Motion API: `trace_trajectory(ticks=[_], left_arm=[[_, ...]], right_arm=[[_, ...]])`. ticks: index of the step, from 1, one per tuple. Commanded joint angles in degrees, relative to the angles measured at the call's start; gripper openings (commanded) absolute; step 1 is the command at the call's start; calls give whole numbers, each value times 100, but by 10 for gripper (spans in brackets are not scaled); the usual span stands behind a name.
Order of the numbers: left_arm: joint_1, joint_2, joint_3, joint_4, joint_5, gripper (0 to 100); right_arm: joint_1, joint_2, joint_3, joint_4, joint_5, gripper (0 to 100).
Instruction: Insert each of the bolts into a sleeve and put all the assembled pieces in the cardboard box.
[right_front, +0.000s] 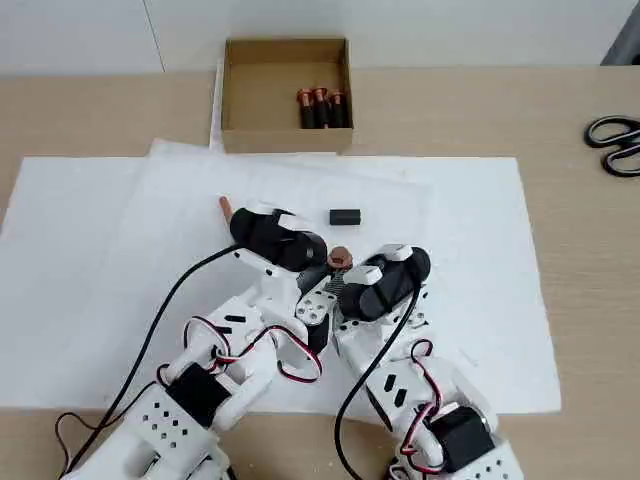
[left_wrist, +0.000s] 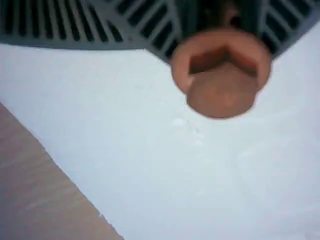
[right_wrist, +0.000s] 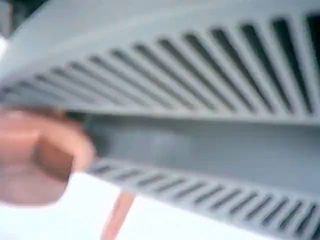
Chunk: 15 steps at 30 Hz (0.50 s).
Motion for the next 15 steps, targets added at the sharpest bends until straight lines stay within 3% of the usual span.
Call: trace_trajectory(ticks=[1, 7, 11, 15], left_arm=[[-35, -9, -31, 97, -35, 5], [-26, -9, -48, 97, -44, 17], [-26, 18, -57, 202, -44, 152], [-26, 35, -488, 1187, -35, 243]], right_arm=[[-13, -57, -79, -119, -53, 4], [-4, -57, -79, -119, -53, 4], [-13, -40, -79, -145, -53, 4], [-13, -13, -70, -154, -53, 4]])
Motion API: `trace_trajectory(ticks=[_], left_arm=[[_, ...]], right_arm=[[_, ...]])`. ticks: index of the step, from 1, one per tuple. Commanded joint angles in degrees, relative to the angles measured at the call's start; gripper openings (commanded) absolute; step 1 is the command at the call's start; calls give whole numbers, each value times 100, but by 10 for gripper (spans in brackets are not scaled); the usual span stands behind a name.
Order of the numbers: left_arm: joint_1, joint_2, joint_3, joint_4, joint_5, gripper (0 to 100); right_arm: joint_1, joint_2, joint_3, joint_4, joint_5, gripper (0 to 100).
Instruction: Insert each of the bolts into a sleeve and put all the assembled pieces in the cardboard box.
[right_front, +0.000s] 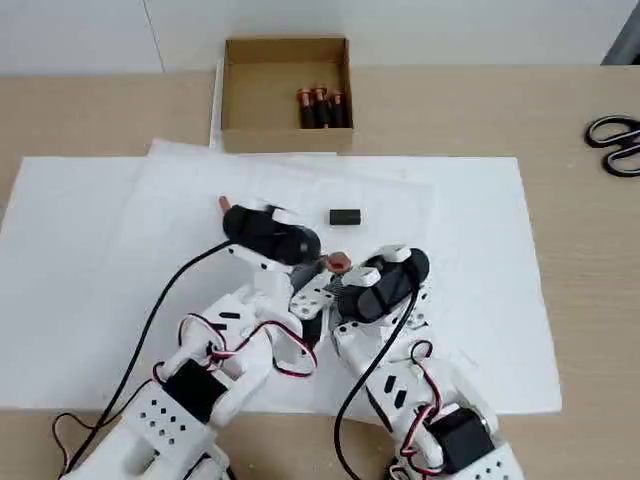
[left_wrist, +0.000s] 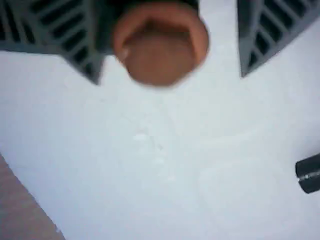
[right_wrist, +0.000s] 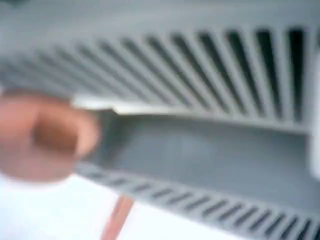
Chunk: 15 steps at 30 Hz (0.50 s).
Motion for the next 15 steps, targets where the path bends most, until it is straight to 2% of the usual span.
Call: trace_trajectory(ticks=[1, 5, 8, 12, 15], left_arm=[[62, 9, -505, 1064, -44, 250], [18, 9, -1490, 2690, -44, 254], [-404, -9, -2457, 3648, -53, 254], [-1758, -26, -3846, 4440, -62, 252], [-2787, -26, -4418, 4791, -70, 251]], right_arm=[[-4, -13, -79, -163, -70, 4], [4, -13, 132, -207, -70, 4], [215, -4, 325, -435, -53, 4], [769, -4, 334, -251, -26, 4], [1147, 4, 53, 92, 35, 4]])
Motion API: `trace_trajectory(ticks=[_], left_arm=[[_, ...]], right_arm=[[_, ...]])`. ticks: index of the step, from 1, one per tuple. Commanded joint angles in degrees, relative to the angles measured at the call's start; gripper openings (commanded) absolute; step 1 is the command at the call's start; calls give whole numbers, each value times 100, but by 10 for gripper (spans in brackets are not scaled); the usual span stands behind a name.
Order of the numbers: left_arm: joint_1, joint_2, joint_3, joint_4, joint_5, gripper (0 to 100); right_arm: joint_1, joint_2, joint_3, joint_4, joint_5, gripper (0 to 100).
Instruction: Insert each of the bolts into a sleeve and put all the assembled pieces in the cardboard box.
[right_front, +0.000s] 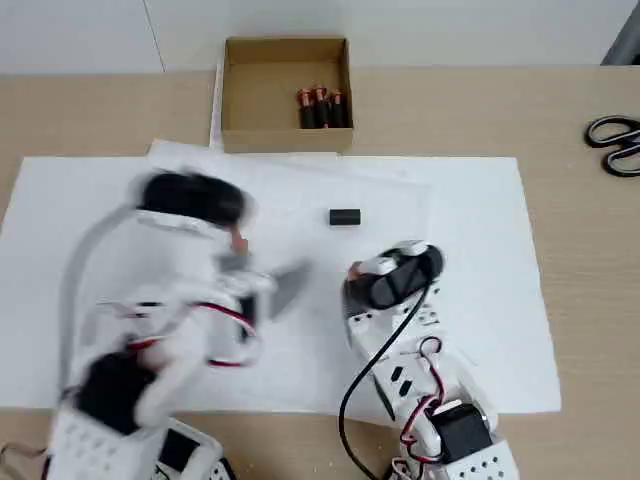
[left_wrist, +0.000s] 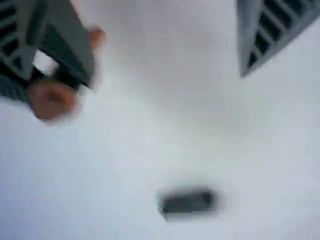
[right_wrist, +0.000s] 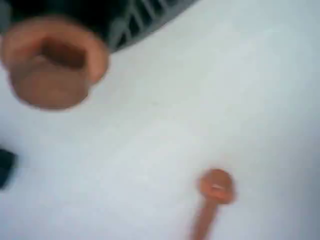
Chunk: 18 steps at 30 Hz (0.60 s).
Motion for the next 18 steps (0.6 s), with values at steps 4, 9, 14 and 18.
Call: trace_trajectory(ticks=[4, 9, 14, 18], left_arm=[[-1952, 9, -866, 563, -62, 251], [-2593, -9, -479, 607, -62, 251], [-2611, -26, -163, 545, -62, 251], [-2611, -26, -57, 554, -62, 251]], right_arm=[[505, 154, -1002, 629, 369, 4], [752, 1341, -2259, 822, 422, 4], [734, 3231, -3780, 189, 422, 4], [734, 4927, -4835, -743, 378, 4]])
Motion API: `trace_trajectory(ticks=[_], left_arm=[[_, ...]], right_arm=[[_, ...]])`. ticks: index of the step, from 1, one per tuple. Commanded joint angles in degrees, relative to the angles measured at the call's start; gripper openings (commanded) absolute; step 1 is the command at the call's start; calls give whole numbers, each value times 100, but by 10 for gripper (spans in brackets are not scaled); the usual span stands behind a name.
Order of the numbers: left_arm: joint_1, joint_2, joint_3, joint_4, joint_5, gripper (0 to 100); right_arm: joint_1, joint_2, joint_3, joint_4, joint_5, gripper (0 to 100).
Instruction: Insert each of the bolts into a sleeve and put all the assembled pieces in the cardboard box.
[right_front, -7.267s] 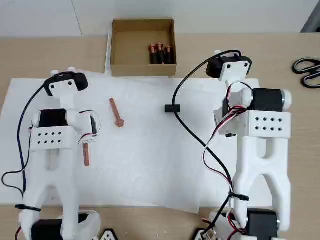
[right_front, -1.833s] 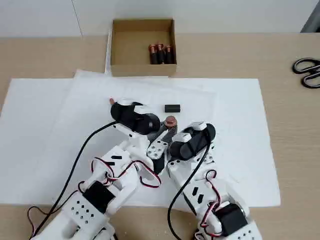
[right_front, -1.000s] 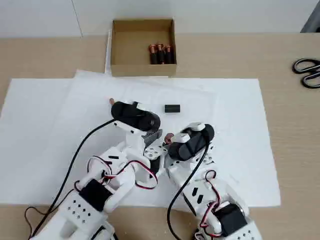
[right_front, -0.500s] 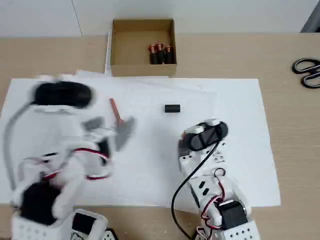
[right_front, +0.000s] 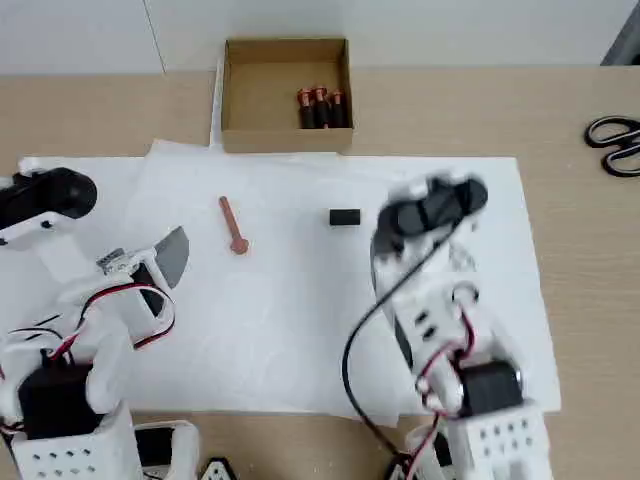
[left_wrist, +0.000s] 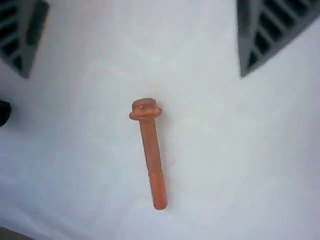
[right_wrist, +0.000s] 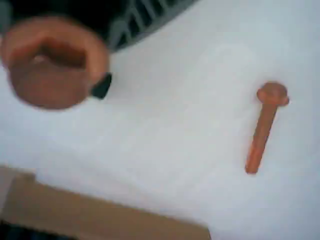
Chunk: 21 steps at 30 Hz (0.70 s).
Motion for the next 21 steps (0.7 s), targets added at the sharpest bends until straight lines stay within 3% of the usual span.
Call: trace_trajectory(ticks=[1, 13, 21], left_arm=[[-18, -26, 22, -9, -26, 251], [-26, -35, 488, -18, -18, 251], [-26, -35, 505, 18, -26, 251]], right_arm=[[40, 1578, -1231, -980, 26, 4], [-189, 5719, -3253, -4884, 53, 4], [-505, 7820, -4826, -6088, 62, 4]])
